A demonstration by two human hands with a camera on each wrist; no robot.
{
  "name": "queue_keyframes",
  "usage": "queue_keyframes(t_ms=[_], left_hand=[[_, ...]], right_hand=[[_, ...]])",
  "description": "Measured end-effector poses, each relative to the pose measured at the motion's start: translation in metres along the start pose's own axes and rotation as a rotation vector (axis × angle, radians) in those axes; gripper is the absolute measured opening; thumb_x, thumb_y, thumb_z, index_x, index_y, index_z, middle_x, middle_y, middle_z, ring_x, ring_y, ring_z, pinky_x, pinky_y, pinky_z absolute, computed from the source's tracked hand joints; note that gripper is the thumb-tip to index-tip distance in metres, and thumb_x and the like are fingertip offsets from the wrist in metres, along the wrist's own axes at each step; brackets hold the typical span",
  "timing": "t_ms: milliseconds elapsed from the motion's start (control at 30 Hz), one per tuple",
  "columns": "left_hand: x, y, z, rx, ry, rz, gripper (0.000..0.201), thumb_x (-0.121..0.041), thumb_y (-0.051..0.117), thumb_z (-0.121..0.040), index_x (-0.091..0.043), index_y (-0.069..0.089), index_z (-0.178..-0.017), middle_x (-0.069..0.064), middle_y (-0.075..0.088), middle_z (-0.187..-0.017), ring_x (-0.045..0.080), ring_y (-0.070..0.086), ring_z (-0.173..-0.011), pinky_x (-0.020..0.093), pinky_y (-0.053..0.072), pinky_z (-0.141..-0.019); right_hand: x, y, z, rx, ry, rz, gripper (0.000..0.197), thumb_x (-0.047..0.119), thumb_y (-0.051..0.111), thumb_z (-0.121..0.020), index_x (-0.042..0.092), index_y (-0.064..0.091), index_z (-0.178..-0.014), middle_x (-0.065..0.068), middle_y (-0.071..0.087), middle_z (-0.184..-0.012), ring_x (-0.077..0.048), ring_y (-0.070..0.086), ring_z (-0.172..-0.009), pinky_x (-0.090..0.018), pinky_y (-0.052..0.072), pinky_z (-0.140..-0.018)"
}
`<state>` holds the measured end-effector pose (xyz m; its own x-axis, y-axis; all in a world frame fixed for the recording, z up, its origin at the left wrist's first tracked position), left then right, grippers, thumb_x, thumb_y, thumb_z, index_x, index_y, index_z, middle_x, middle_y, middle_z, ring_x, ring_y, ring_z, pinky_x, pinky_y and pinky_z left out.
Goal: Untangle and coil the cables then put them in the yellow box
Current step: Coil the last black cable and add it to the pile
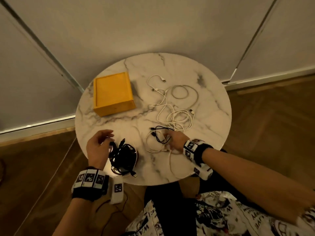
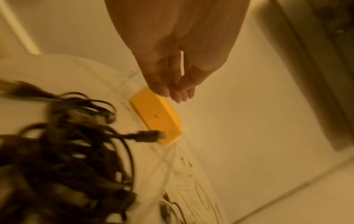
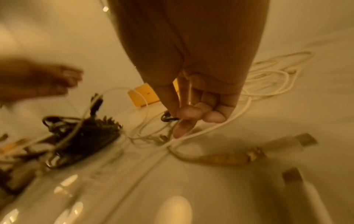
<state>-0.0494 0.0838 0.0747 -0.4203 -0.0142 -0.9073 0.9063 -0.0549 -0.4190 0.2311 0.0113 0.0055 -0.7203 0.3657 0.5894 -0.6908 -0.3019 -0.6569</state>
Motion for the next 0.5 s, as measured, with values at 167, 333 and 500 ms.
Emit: queue_keyframes(t_ms=[167, 333, 500], left_hand=[[-0.036, 0.055, -0.012, 0.236, 0.168, -0.438, 0.021, -0.01, 0.063, -0.082, -0.018, 0.068, -0.101, -0.003, 0.069, -0.099, 0.017, 0.063, -0.088, 0.027, 0.049, -0.077], [-0.023, 0.083, -0.04, 0.529, -0.044, -0.953, 0.028, -0.031, 0.062, -0.082, -0.024, 0.066, -0.109, 0.007, 0.065, -0.114, 0.028, 0.06, -0.103, 0.036, 0.05, -0.088], [-0.038, 0.099, -0.036, 0.683, -0.157, -0.684, 0.015, -0.011, 0.062, -0.083, -0.005, 0.076, -0.082, 0.007, 0.075, -0.079, 0.021, 0.071, -0.072, 0.031, 0.058, -0.07]], right_hand=[[0.005, -0.003, -0.011, -0.014, -0.057, 0.183, 0.028, 0.021, 0.048, -0.095, 0.013, 0.054, -0.121, -0.014, 0.061, -0.119, -0.032, 0.059, -0.107, -0.028, 0.041, -0.08], [-0.007, -0.011, -0.007, -0.026, -0.053, 0.242, 0.031, 0.022, 0.053, -0.093, 0.009, 0.055, -0.121, -0.018, 0.061, -0.119, -0.034, 0.058, -0.108, -0.03, 0.042, -0.081], [-0.022, -0.021, -0.009, -0.041, -0.039, 0.213, 0.026, 0.016, 0.058, -0.087, 0.006, 0.057, -0.111, -0.019, 0.061, -0.115, -0.036, 0.058, -0.108, -0.034, 0.043, -0.082]])
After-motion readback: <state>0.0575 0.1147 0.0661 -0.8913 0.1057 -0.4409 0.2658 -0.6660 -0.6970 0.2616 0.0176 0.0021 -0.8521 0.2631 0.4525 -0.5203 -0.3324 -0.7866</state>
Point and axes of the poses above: each hand's wrist, its own z-axis away from the middle knuckle, its own y-axis out of the palm, x = y × z, the point moved 3 cm from there along -z, towards the middle knuckle
